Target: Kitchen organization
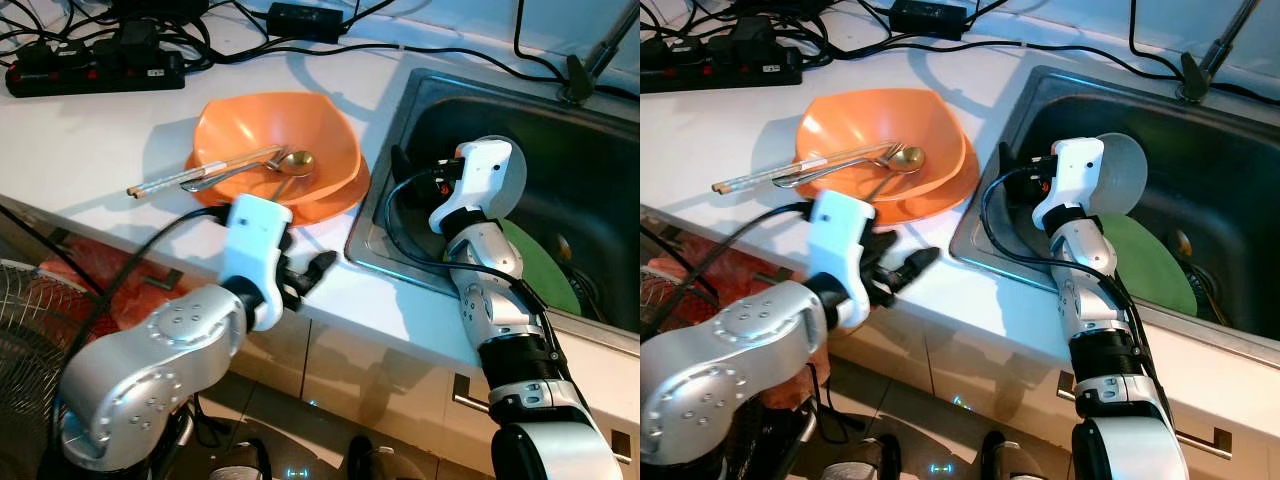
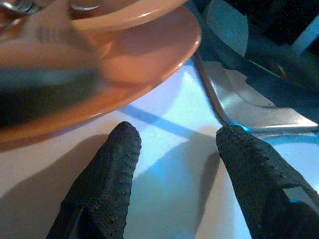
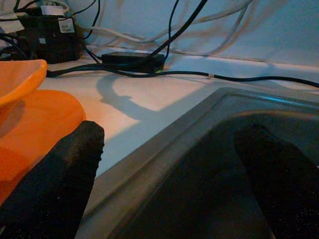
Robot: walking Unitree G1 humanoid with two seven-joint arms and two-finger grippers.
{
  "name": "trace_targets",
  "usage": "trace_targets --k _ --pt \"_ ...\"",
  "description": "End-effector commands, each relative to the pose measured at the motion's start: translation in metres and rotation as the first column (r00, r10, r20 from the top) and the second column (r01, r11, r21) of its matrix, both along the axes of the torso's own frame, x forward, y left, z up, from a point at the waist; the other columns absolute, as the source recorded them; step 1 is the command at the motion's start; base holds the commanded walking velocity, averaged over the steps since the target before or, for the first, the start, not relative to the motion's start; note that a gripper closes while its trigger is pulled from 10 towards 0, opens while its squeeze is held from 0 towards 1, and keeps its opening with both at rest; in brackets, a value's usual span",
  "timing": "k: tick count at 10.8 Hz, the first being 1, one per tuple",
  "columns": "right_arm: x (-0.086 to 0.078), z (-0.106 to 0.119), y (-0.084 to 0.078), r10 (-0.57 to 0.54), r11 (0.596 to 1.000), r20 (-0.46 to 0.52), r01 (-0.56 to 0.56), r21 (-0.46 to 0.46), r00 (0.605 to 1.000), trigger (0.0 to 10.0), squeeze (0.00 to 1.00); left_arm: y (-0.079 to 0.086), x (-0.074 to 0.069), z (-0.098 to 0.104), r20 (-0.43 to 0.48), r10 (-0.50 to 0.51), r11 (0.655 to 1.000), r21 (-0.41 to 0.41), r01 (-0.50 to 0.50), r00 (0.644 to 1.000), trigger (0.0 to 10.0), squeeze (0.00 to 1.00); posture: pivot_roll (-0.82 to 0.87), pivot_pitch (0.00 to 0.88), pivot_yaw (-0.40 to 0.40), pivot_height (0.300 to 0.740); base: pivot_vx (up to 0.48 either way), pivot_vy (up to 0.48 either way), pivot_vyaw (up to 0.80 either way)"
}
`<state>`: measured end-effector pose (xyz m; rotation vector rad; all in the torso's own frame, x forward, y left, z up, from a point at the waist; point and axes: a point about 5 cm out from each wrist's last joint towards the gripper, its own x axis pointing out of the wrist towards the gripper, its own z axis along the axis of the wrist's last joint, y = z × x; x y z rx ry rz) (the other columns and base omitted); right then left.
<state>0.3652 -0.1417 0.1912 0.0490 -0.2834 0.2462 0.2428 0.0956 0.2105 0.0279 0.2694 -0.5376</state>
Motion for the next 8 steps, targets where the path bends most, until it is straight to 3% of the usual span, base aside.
trace_targets --k 1,3,6,8 --pt "-0.001 -0.016 -0.004 -0.013 1.0 -0.058 0.013 0.001 0.998 10.0 0.0 -0.006 0.001 0.004 0.029 -0.046 0.999 0.003 0.046 0.998 10.0 0.0 0.17 0.198 -0.013 0.74 0.0 0.0 0.0" --pt "0.0 -0.013 -0.008 -0.022 1.0 -0.05 0.022 -0.004 0.998 10.0 0.0 -0.019 0.0 0.011 0.068 -0.136 0.99 -0.01 0.137 0.988 10.0 0.0 0.17 0.199 -0.016 0.74 0.0 0.0 0.0" --pt "0.001 -0.014 -0.008 -0.026 1.0 -0.052 0.026 -0.006 0.998 10.0 0.0 -0.025 0.0 0.018 0.119 -0.231 0.973 0.004 0.232 0.966 10.0 0.0 0.17 0.197 -0.019 0.74 0.0 0.0 0.0" --pt "0.001 -0.014 -0.008 -0.026 1.0 -0.051 0.026 -0.005 0.998 10.0 0.0 -0.028 0.006 0.029 0.215 -0.224 0.974 0.018 0.226 0.95 10.0 0.0 0.17 0.197 -0.019 0.74 0.0 0.0 0.0"
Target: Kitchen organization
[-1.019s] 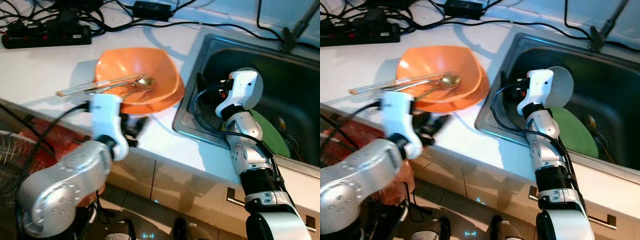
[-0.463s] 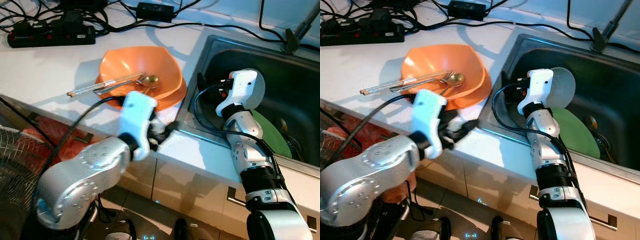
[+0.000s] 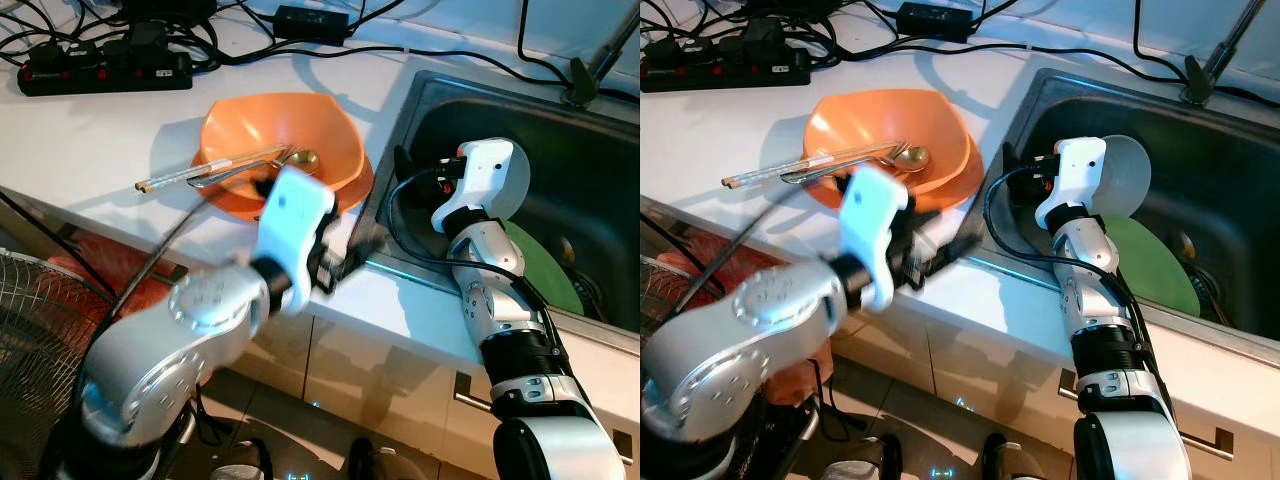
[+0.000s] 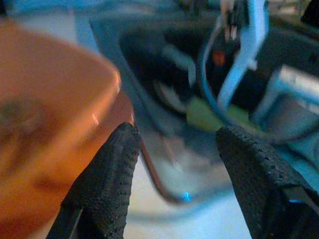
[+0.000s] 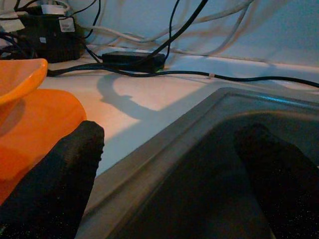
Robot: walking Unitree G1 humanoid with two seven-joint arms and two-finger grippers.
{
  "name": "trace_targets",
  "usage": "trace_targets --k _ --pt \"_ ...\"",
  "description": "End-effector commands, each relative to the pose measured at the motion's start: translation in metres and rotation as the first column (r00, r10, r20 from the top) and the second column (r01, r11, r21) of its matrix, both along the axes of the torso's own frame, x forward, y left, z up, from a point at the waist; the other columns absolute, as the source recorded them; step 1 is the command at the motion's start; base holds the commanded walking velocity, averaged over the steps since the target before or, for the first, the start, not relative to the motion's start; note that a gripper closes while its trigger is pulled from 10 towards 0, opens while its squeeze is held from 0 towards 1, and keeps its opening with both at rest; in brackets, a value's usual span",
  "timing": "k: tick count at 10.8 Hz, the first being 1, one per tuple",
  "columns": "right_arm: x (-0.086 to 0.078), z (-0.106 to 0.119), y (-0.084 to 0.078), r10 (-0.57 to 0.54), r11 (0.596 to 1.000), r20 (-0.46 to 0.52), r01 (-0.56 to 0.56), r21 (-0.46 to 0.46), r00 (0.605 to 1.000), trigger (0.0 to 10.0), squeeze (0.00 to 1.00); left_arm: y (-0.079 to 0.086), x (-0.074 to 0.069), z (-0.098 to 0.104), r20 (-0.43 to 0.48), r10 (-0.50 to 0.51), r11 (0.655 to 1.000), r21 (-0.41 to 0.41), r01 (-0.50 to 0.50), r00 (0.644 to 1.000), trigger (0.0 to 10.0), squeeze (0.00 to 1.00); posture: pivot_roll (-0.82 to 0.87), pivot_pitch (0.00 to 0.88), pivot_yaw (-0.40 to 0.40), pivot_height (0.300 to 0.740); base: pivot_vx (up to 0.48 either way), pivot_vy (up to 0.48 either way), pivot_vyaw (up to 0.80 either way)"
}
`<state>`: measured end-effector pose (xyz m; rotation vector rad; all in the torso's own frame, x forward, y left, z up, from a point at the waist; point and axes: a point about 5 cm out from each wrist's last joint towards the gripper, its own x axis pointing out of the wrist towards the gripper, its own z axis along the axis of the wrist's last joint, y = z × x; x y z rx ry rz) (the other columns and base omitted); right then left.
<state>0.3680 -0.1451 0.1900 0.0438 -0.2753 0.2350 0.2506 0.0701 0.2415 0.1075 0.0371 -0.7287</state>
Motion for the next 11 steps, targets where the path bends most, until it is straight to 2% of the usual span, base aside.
trace_targets --k 1,2,5,6,7,8,9,10,11 --pt "-0.001 -0.012 -0.006 -0.021 1.0 -0.042 0.021 -0.001 0.999 10.0 0.0 -0.003 0.002 0.006 0.073 -0.007 1.0 0.003 0.007 0.997 10.0 0.0 0.16 0.189 -0.024 0.74 0.0 0.0 0.0" --pt "-0.001 -0.012 -0.008 -0.029 1.0 -0.04 0.029 -0.003 0.999 10.0 0.0 -0.008 0.007 0.014 0.152 0.003 1.0 -0.019 0.0 0.988 10.0 0.0 0.15 0.184 -0.027 0.74 0.0 0.0 0.0" --pt "0.0 -0.011 -0.009 -0.035 0.999 -0.037 0.035 -0.004 0.999 10.0 0.0 -0.023 0.006 0.034 0.295 -0.016 0.994 -0.097 0.047 0.955 10.0 0.0 0.15 0.178 -0.03 0.74 0.0 0.0 0.0" --pt "0.0 -0.011 -0.01 -0.038 0.999 -0.035 0.038 -0.003 0.999 10.0 0.0 -0.022 0.008 0.038 0.34 0.026 0.992 -0.123 0.017 0.94 10.0 0.0 0.15 0.178 -0.03 0.74 0.0 0.0 0.0" --pt "0.0 -0.011 -0.01 -0.042 0.999 -0.034 0.042 -0.003 0.999 10.0 0.0 -0.013 0.014 0.049 0.399 0.142 0.98 -0.186 -0.072 0.906 10.0 0.0 0.14 0.167 -0.027 0.74 0.0 0.0 0.0" --pt "0.0 -0.011 -0.011 -0.045 0.999 -0.03 0.045 0.0 0.999 10.0 0.0 -0.003 0.018 0.055 0.438 0.229 0.967 -0.206 -0.151 0.869 10.0 0.0 0.14 0.167 -0.027 0.74 0.0 0.0 0.0" --pt "0.0 -0.01 -0.012 -0.05 0.999 -0.024 0.05 0.006 0.998 10.0 0.0 0.009 0.022 0.059 0.5 0.302 0.952 -0.207 -0.226 0.812 10.0 0.0 0.14 0.162 -0.024 0.74 0.0 0.0 0.0" --pt "0.0 -0.01 -0.013 -0.054 0.998 -0.022 0.054 0.01 0.998 10.0 0.0 0.016 0.02 0.058 0.573 0.313 0.95 -0.181 -0.255 0.758 10.0 0.0 0.14 0.162 -0.024 0.74 0.0 0.0 0.0" --pt "-0.001 -0.011 -0.013 -0.058 0.998 -0.023 0.058 0.014 0.998 10.0 0.0 0.02 0.02 0.045 0.587 0.326 0.944 -0.162 -0.287 0.741 10.0 0.0 0.14 0.155 -0.017 0.74 0.0 0.0 0.0"
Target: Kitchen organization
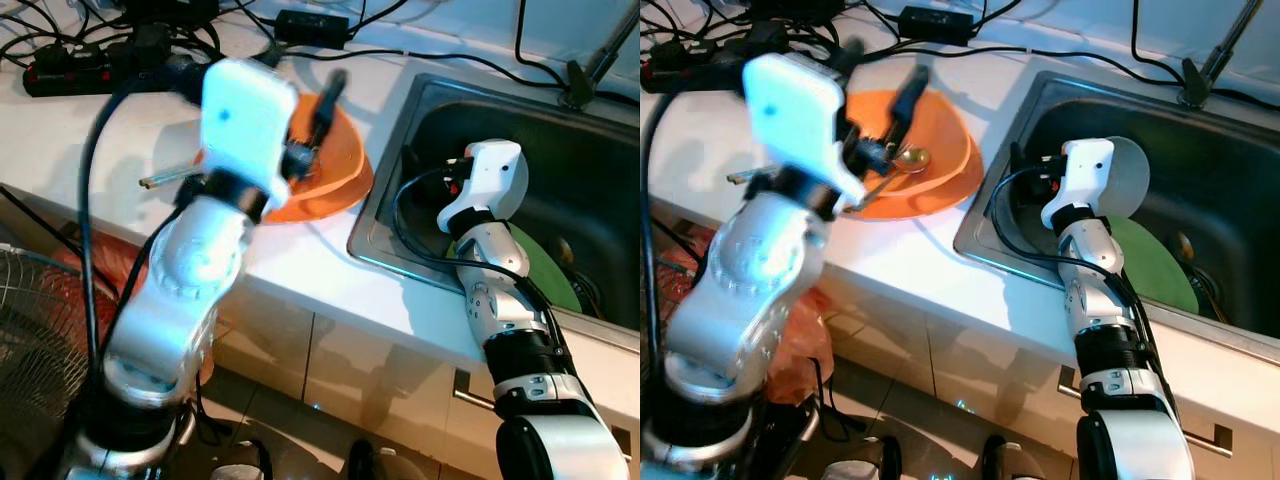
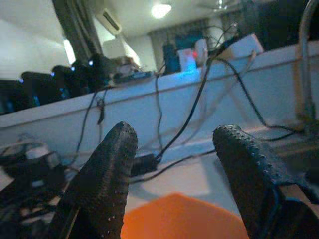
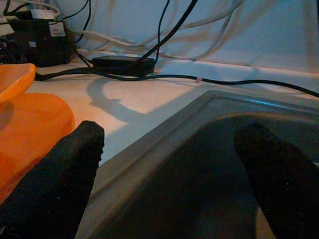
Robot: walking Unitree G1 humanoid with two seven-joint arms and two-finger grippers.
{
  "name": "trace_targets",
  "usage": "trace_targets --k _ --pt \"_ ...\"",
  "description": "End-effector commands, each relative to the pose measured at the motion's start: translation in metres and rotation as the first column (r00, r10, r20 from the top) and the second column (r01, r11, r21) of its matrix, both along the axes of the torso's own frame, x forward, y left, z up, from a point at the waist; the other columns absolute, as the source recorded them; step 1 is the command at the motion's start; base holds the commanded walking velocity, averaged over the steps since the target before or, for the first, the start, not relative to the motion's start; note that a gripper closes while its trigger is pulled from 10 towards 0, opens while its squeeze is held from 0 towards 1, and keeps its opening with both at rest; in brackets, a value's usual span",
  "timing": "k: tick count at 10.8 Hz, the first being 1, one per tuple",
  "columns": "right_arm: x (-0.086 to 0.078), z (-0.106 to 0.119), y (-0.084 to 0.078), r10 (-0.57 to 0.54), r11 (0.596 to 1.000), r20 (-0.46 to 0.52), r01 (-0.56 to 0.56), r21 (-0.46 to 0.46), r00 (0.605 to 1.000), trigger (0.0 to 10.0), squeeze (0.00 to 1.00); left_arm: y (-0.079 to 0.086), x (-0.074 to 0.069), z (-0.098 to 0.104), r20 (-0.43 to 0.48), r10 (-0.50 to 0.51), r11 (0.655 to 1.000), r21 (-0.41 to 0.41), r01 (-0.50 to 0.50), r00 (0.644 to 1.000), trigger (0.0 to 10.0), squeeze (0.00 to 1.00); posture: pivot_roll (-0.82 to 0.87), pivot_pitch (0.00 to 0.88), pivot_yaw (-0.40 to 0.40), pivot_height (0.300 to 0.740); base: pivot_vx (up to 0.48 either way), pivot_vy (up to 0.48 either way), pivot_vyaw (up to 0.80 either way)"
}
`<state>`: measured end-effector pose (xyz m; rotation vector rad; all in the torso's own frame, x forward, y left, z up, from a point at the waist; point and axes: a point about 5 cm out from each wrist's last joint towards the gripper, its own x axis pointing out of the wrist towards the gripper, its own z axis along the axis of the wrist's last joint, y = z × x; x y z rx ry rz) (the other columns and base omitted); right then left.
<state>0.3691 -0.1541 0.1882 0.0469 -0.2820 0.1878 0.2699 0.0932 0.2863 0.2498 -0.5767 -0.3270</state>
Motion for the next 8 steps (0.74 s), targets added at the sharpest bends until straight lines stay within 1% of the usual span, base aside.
trace_targets --k 1,2,4,6,7,8 --pt "-0.002 -0.011 -0.004 -0.014 1.0 -0.029 0.015 0.007 0.999 10.0 0.0 0.001 0.0 -0.013 -0.008 0.025 1.0 -0.001 -0.025 1.0 10.0 0.0 0.13 0.147 -0.014 0.74 0.0 0.0 0.0" --pt "-0.003 -0.011 -0.004 -0.016 1.0 -0.028 0.017 0.008 0.999 10.0 0.0 0.003 0.001 -0.018 0.002 0.046 0.999 -0.001 -0.046 0.999 10.0 0.0 0.13 0.145 -0.012 0.74 0.0 0.0 0.0" --pt "-0.004 -0.01 -0.01 -0.031 0.999 -0.014 0.032 0.018 0.999 10.0 0.0 0.01 0.001 -0.03 0.054 0.106 0.994 0.008 -0.107 0.993 10.0 0.0 0.12 0.135 -0.013 0.74 0.0 0.0 0.0" --pt "-0.004 -0.009 -0.011 -0.041 0.999 -0.006 0.041 0.016 0.999 10.0 0.0 0.005 0.002 -0.032 0.079 0.099 0.995 0.021 -0.101 0.992 10.0 0.0 0.12 0.126 -0.013 0.74 0.0 0.0 0.0" --pt "-0.004 -0.008 -0.011 -0.047 0.999 0.002 0.047 0.023 0.999 10.0 0.0 -0.001 0.007 -0.032 0.094 0.1 0.995 0.012 -0.102 0.991 10.0 0.0 0.11 0.115 -0.011 0.74 0.0 0.0 0.0" --pt "-0.004 -0.008 -0.011 -0.047 0.999 0.003 0.047 0.023 0.999 10.0 0.0 -0.003 0.009 -0.033 0.101 0.103 0.994 0.015 -0.105 0.99 10.0 0.0 0.11 0.115 -0.011 0.74 0.0 0.0 0.0"
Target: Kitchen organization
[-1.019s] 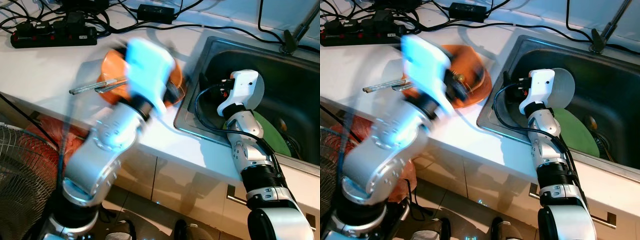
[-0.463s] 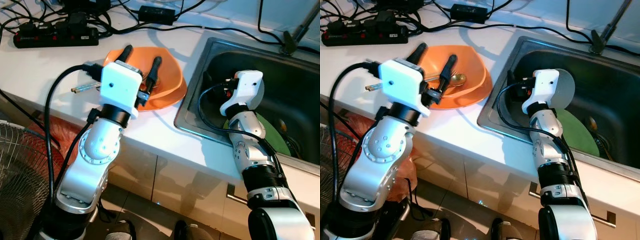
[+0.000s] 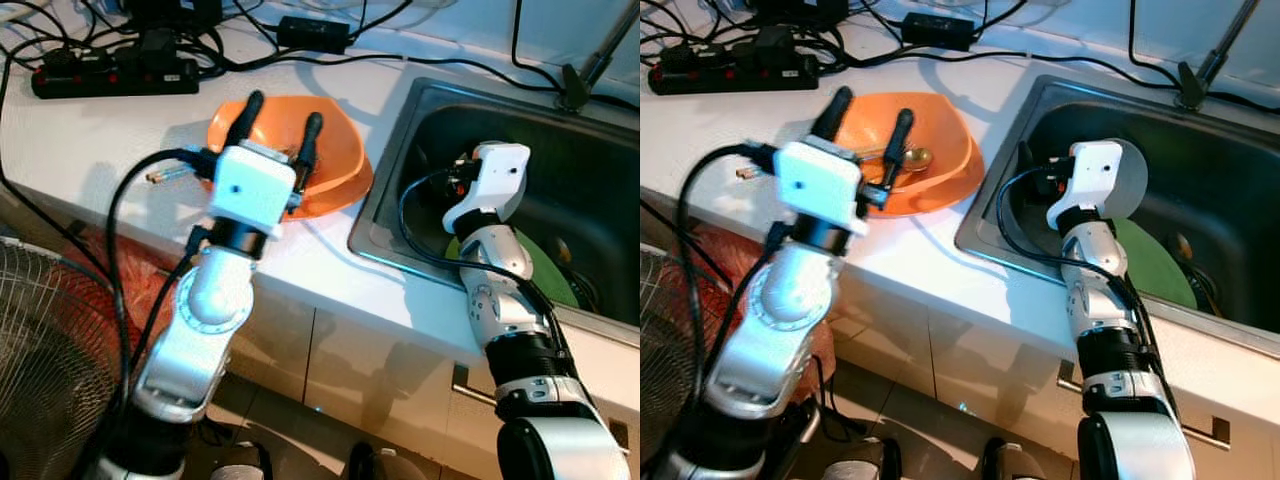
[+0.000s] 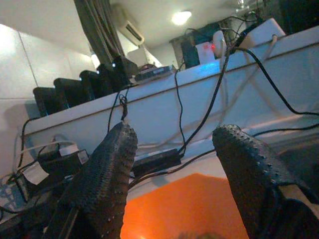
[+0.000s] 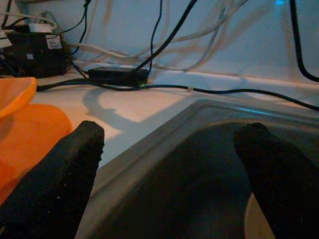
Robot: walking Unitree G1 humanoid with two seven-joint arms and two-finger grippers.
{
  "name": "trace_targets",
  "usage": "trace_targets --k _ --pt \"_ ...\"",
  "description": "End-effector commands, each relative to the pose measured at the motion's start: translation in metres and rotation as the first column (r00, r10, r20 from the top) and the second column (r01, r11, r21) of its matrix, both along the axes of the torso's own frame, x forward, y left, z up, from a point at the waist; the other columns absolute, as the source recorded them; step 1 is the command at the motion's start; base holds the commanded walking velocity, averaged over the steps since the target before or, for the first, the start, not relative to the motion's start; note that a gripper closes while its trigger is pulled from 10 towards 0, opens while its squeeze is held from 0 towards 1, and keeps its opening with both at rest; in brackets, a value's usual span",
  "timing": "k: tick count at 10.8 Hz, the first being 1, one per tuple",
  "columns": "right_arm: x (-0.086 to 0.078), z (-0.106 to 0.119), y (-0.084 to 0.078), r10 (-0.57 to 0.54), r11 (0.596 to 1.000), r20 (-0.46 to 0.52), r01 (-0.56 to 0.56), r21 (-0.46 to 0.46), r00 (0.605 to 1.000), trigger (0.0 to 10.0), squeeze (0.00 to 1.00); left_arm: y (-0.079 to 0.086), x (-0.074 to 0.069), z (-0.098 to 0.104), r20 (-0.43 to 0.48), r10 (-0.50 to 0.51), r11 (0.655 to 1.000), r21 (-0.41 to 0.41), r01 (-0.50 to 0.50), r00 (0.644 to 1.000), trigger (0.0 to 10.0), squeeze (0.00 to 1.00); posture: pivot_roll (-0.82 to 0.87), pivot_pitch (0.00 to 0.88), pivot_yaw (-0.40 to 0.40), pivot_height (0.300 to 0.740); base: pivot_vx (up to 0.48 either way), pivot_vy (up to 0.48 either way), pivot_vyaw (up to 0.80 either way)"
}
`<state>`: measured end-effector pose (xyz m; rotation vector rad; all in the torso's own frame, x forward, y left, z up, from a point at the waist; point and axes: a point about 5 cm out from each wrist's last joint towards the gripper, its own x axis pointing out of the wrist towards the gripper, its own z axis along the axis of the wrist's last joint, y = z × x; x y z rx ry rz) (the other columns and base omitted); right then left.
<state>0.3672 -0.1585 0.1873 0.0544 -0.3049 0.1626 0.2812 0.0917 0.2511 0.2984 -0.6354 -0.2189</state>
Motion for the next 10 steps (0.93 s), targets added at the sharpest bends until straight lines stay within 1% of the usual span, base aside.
trace_targets --k 1,2,6,10 --pt "-0.0028 -0.0072 -0.0058 -0.022 1.0 -0.016 0.022 0.011 1.0 10.0 0.0 -0.0016 0.0002 0.0023 0.02 0.003 1.0 -0.011 -0.003 1.0 10.0 0.0 0.1 0.113 -0.009 0.74 0.0 0.0 0.0" --pt "-0.0032 -0.0076 -0.0056 -0.024 1.0 -0.017 0.025 0.012 1.0 10.0 0.0 -0.0012 0.0018 0.0044 0.028 0.002 1.0 -0.026 -0.001 1.0 10.0 0.0 0.1 0.125 -0.01 0.74 0.0 0.0 0.0" --pt "-0.0033 -0.0077 -0.0039 -0.014 1.0 -0.018 0.014 0.005 1.0 10.0 0.0 0.0041 0.0064 0.0051 0.038 0.048 0.998 -0.035 -0.046 0.998 10.0 0.0 0.1 0.136 -0.017 0.74 0.0 0.0 0.0" --pt "-0.0032 -0.0075 -0.0031 -0.01 1.0 -0.022 0.01 -0.009 1.0 10.0 0.0 0.0044 0.0076 0.0082 0.042 0.062 0.997 -0.042 -0.06 0.997 10.0 0.0 0.1 0.151 -0.018 0.74 0.0 0.0 0.0"
